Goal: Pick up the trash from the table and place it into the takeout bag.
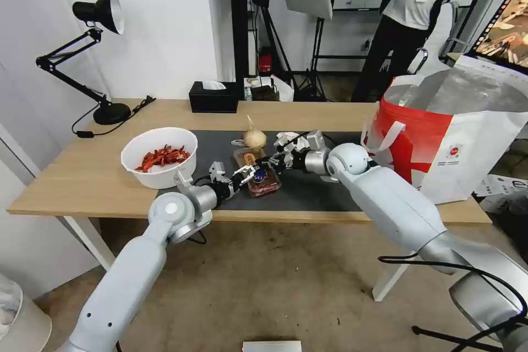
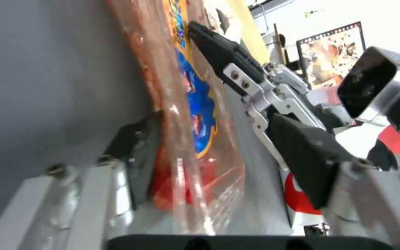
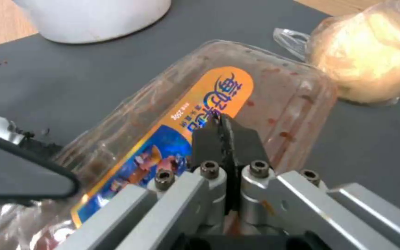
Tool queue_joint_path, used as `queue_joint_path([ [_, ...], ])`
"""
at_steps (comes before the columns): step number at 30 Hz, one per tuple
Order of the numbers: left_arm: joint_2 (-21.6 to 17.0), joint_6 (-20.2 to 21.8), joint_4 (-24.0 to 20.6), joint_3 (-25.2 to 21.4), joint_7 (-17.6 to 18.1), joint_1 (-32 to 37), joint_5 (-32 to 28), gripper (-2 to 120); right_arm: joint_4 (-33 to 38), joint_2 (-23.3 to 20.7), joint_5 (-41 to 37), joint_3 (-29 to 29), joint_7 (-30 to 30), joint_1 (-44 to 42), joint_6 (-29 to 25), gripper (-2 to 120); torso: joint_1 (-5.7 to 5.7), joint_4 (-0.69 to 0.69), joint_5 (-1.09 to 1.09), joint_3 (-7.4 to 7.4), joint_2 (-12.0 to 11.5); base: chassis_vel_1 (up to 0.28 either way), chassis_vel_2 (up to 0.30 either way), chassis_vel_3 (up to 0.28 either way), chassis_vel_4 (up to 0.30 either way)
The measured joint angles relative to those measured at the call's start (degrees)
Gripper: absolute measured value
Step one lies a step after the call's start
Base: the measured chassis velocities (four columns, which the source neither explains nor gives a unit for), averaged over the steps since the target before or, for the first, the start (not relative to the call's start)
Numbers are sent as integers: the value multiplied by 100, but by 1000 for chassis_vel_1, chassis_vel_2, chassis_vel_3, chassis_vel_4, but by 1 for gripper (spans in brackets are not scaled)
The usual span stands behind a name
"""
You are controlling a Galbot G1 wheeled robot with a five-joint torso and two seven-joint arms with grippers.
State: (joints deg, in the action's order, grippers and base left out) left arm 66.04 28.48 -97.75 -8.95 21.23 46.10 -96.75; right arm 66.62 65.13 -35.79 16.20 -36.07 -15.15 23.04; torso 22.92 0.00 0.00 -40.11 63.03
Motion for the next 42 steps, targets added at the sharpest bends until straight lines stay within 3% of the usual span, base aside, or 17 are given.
queue_joint_path([
  [1,0,0,0,0,0,0,0,60,0,0,0,0,0,0,0,0,0,0,0,0,0,0,0,0,0],
  [3,14,-13,4,10,19,4,14,49,19,-4,-14,-19,0,-27,-1,0,0,0,0,0,0,0,0,0,0],
  [5,14,-13,4,10,19,4,14,49,19,-4,-14,-19,0,-27,-1,0,0,0,0,0,0,0,0,0,0],
  [6,14,-16,4,15,25,25,23,38,39,-12,-24,-26,0,-44,-1,0,0,0,0,0,0,0,0,0,0],
  [18,135,-19,16,70,28,162,186,0,132,-171,-114,-36,0,-25,-1,0,0,0,0,0,0,0,0,0,0],
  [31,104,-109,52,70,80,59,196,0,241,-240,-398,-129,90,-75,3,0,0,0,0,0,0,0,0,0,0],
  [36,82,-114,-1,52,73,106,198,0,472,-205,-1295,-310,688,-251,-383,2,0,0,0,0,0,0,0,0,0],
  [37,68,-115,-31,38,70,125,201,0,676,-200,-1769,-444,1030,-363,-551,7,0,-1,0,0,0,0,0,0,0],
  [39,59,-115,-46,30,69,137,202,0,759,-204,-1914,-496,1153,-410,-610,8,0,-1,0,0,0,0,0,0,0],
  [41,5,-117,-110,-13,61,189,204,0,1329,-313,-2369,-765,1775,-725,-871,22,0,-1,0,0,0,0,0,0,0],
  [42,5,-117,-110,-13,61,189,204,0,1329,-313,-2369,-765,1775,-725,-871,22,0,-1,0,0,0,0,0,0,0],
])
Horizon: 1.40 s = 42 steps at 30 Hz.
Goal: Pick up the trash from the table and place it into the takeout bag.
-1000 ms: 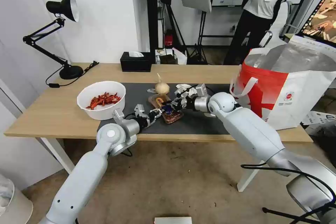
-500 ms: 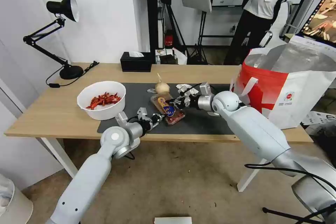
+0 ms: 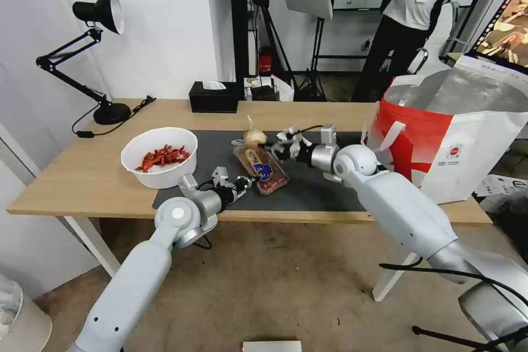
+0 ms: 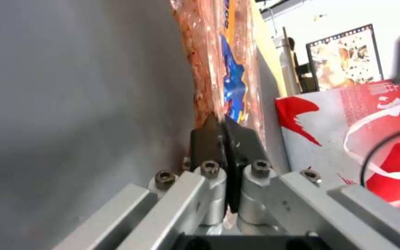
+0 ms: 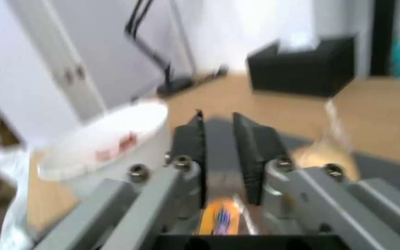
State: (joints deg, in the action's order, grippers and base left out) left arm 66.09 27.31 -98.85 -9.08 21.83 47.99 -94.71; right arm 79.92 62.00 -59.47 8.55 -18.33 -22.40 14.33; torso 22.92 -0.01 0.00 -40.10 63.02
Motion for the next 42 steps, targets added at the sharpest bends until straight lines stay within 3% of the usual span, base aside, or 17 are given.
queue_joint_path([
  [2,-66,-4,-66,-36,-10,33,3,0,590,-282,-11,-194,473,-361,-213,32,0,0,0,0,0,0,0,0,0],
  [6,-138,-8,-142,-70,-24,38,5,0,1110,-569,157,-447,865,-767,-395,41,0,2,2,0,0,0,0,0,0],
  [8,-225,-19,-235,-102,-76,12,15,0,1752,-900,417,-889,1238,-1401,-574,51,0,1,1,0,0,0,0,0,0],
  [14,-383,-132,-413,-214,-166,-200,33,0,2864,-1566,940,-1733,1426,-2699,-710,76,-1,3,3,0,0,0,0,0,0],
  [18,-516,-191,-500,-225,-190,-332,19,0,3217,-1672,1543,-2249,1457,-3545,-882,90,-1,1,0,1,1,0,0,0,0],
  [20,-547,-205,-513,-220,-198,-363,16,0,3260,-1675,1644,-2321,1460,-3691,-911,91,-2,1,0,0,0,0,0,0,0],
  [22,-719,-265,-561,-155,-254,-571,0,0,3517,-1613,2188,-2697,1560,-4570,-1142,99,-2,2,1,0,1,0,0,0,0],
  [31,-881,-356,-395,397,-247,-1654,-174,0,3979,-965,3257,-3132,1931,-6060,-1497,100,-1,2,1,0,0,0,0,0,0],
  [34,-829,-398,-253,712,-218,-2053,-202,0,4033,-747,3425,-3139,2027,-6261,-1497,100,-1,1,1,0,0,0,0,0,0],
  [38,-474,-454,171,1475,-166,-2968,-248,0,4092,-347,3714,-3165,2106,-6594,-1494,100,0,2,0,-1,0,0,0,0,0],
  [42,-265,-485,417,1778,-153,-3332,-260,0,4095,-211,3801,-3170,2108,-6679,-1488,100,0,2,2,-1,0,0,0,0,0],
])
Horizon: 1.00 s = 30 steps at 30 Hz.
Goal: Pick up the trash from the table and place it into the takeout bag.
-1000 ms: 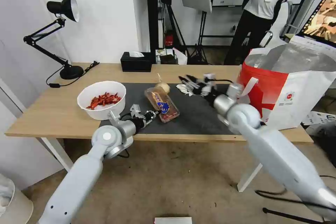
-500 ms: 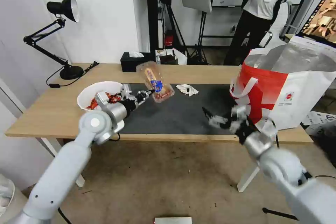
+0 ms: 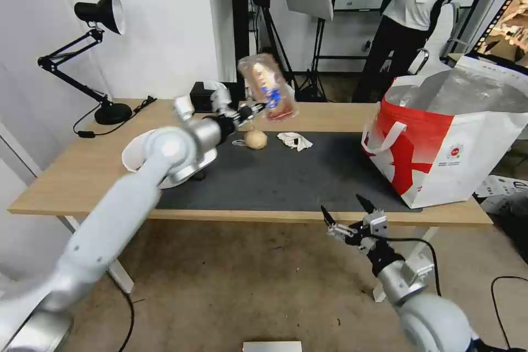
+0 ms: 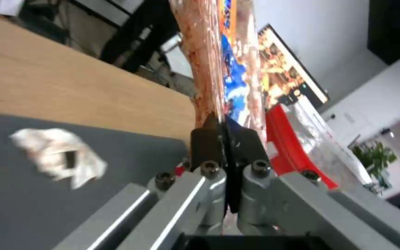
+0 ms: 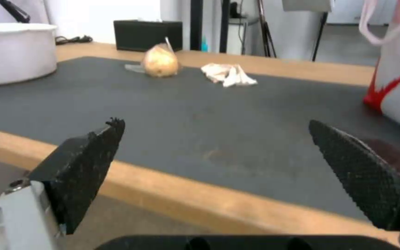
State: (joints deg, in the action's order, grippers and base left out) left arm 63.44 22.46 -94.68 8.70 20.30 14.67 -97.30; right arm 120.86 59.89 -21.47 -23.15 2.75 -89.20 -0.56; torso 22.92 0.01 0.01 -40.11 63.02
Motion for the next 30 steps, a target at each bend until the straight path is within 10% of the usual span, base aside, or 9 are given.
queue_joint_path([
  [19,2768,-278,2478,1273,-16,-2200,743,0,225,667,249,-273,-36,-467,42,100,0,3,2,0,0,0,0,0,0],
  [30,2822,-467,2738,2442,-685,-2582,2381,0,226,606,225,-233,-49,-353,46,100,0,0,0,0,0,0,0,0,0],
])
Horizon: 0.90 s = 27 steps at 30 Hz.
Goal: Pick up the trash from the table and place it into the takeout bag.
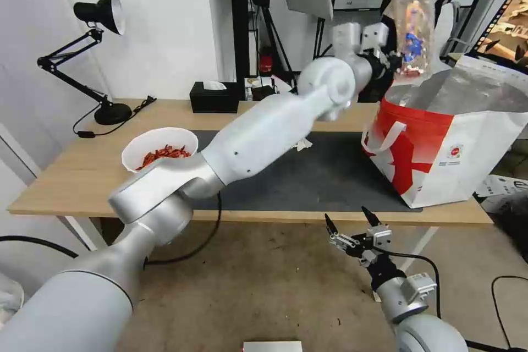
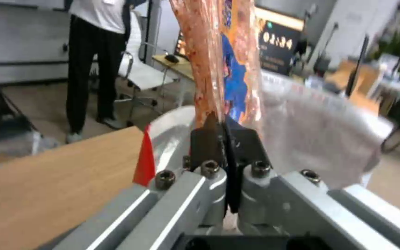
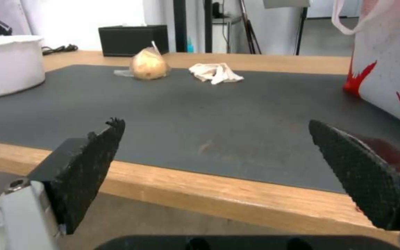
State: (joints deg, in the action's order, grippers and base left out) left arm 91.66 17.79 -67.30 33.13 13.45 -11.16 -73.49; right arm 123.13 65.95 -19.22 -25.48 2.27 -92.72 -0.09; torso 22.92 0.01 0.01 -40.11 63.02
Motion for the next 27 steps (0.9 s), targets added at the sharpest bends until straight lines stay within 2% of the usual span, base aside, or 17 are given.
queue_joint_path([
  [3,-12,-37,78,279,-277,-80,304,0,-15,-13,-6,32,-2,56,3,100,0,-1,-1,0,0,0,0,0,0],
  [18,-29,-124,137,539,-1018,-133,772,0,-42,-38,-36,31,-8,66,2,100,0,-1,-1,0,0,0,0,0,0],
  [27,-37,-159,56,511,-1109,-136,779,33,-40,-16,-37,43,-8,79,4,100,0,-1,-2,0,1,0,0,0,0],
])
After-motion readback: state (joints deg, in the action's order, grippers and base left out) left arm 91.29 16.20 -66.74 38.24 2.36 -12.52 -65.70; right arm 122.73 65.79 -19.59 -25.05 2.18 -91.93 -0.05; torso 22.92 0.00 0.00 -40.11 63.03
